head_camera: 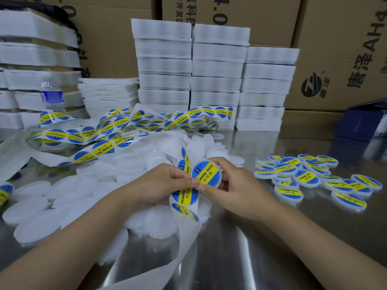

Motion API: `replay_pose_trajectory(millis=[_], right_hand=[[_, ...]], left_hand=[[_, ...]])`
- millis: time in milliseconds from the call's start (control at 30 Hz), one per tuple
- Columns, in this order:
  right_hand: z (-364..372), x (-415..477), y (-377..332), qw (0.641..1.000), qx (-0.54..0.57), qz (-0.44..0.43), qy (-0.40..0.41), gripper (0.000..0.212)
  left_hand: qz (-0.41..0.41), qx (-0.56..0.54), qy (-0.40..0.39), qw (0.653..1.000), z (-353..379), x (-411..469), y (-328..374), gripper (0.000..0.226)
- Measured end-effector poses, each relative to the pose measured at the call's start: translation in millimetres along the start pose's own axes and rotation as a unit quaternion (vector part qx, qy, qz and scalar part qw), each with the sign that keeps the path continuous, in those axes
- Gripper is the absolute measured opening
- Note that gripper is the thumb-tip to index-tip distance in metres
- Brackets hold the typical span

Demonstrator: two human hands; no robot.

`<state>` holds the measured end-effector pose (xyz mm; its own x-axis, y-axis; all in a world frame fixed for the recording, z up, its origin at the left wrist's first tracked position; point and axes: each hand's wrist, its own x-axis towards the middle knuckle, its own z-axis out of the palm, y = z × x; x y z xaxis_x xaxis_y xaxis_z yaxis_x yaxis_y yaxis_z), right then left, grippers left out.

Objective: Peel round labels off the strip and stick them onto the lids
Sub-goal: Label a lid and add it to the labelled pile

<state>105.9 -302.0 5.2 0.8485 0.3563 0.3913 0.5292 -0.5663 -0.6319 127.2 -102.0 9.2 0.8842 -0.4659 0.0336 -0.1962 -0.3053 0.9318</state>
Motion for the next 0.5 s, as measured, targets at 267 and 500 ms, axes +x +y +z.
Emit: replay_pose_trajectory(millis=[267,500], right_hand=[[-1.6,2.2,3.8,1.0,0.023,-0.008,0.004,0.03],[-0.1,-0.3,-0.4,0.998,0.06,-0.029,-0.006,0.031]], left_hand=[[-0.008,-0.048,0.007,0.999,-0.2,3.1,-4.9,0.042],[0.004,-0.082,0.027,0.996,1.3,3.0,-5.3,0.046]])
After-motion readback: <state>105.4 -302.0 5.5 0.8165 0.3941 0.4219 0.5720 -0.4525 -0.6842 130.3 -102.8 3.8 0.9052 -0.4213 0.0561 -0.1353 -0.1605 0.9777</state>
